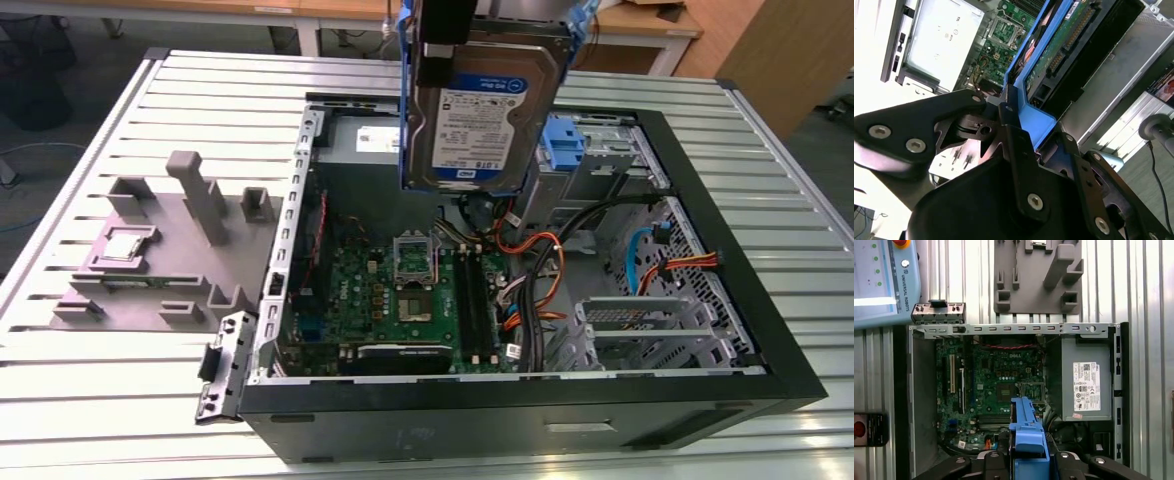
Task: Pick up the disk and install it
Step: 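Insert the disk into the insertion slot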
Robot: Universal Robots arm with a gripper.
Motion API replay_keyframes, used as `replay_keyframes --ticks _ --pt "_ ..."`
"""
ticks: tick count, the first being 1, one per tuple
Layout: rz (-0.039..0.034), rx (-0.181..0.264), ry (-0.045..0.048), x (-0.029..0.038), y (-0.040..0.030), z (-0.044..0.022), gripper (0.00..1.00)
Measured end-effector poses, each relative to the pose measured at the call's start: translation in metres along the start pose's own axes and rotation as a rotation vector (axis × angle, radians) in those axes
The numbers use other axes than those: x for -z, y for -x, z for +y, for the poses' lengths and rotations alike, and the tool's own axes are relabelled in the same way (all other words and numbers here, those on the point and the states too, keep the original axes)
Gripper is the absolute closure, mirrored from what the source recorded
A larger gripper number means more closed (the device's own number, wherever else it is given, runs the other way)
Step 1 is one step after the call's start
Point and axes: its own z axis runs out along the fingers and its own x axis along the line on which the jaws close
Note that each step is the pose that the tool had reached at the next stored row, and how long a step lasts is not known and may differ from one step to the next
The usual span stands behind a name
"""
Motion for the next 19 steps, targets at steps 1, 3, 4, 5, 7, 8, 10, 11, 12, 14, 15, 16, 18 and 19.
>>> replay_keyframes --ticks 1,3,4,5,7,8,10,11,12,14,15,16,18,19 --pt "0.0002 0.000 0.0000 0.0000 -0.0012 0.0000 0.63" --pt "0.0006 0.000 0.0000 0.0000 -0.0037 -0.0001 0.63" --pt "0.0007 0.000 -0.0001 0.0000 -0.0051 -0.0002 0.63" --pt "0.0009 0.000 0.0000 0.0000 -0.0063 -0.0002 0.63" --pt "0.0017 0.000 -0.0002 0.0000 -0.0074 -0.0002 0.63" --pt "0.0019 0.000 -0.0001 0.0001 -0.0074 -0.0002 0.63" --pt "0.0024 0.000 0.0000 0.0007 -0.0075 -0.0003 0.63" --pt "0.0022 0.000 0.0000 0.0017 -0.0075 -0.0003 0.63" --pt "0.0021 0.000 -0.0001 0.0028 -0.0075 -0.0003 0.63" --pt "0.0019 0.000 -0.0002 0.0035 -0.0080 -0.0003 0.63" --pt "0.0018 0.000 -0.0002 0.0036 -0.0093 -0.0004 0.63" --pt "0.0019 0.000 -0.0001 0.0037 -0.0111 -0.0005 0.63" --pt "0.0020 0.000 -0.0002 0.0036 -0.0168 -0.0007 0.63" --pt "0.0019 0.000 -0.0001 0.0035 -0.0199 -0.0008 0.63"
